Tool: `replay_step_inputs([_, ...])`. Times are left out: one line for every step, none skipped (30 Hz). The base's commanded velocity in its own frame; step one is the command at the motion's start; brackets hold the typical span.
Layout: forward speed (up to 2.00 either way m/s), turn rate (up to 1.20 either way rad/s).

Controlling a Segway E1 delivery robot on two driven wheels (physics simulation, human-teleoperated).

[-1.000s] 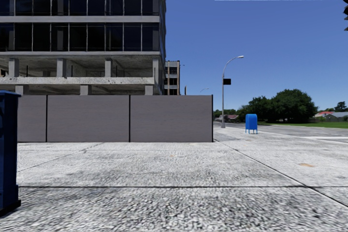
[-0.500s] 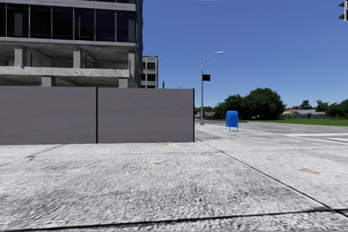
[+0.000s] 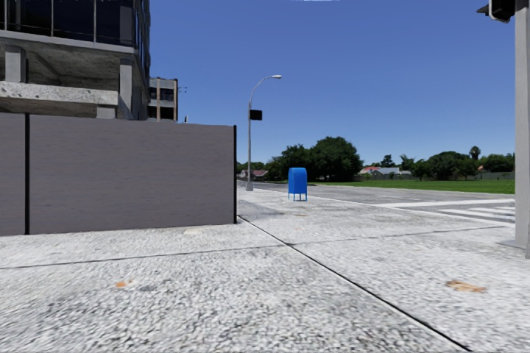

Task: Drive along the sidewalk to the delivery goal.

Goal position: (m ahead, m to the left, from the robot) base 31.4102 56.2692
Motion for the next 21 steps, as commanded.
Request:
replay_step_inputs([2.0, -0.6])
replay_step_inputs([2.0, -0.6])
replay_step_inputs([2.0, -0.6])
replay_step_inputs([2.0, -0.6])
replay_step_inputs([2.0, -0.6])
replay_step_inputs([2.0, -0.6])
replay_step_inputs([2.0, -0.56])
replay_step_inputs([2.0, -0.36])
replay_step_inputs([2.0, 0.0])
replay_step_inputs([2.0, 0.0])
replay_step_inputs([2.0, 0.0])
replay_step_inputs([2.0, 0.0])
replay_step_inputs([2.0, 0.0])
replay_step_inputs([2.0, 0.0])
replay_step_inputs([2.0, 0.0])
replay_step_inputs([2.0, 0.0])
replay_step_inputs([2.0, 0.0])
replay_step_inputs([2.0, 0.0])
replay_step_inputs([2.0, 0.0])
replay_step_inputs([2.0, 0.0])
replay_step_inputs([2.0, 0.0])
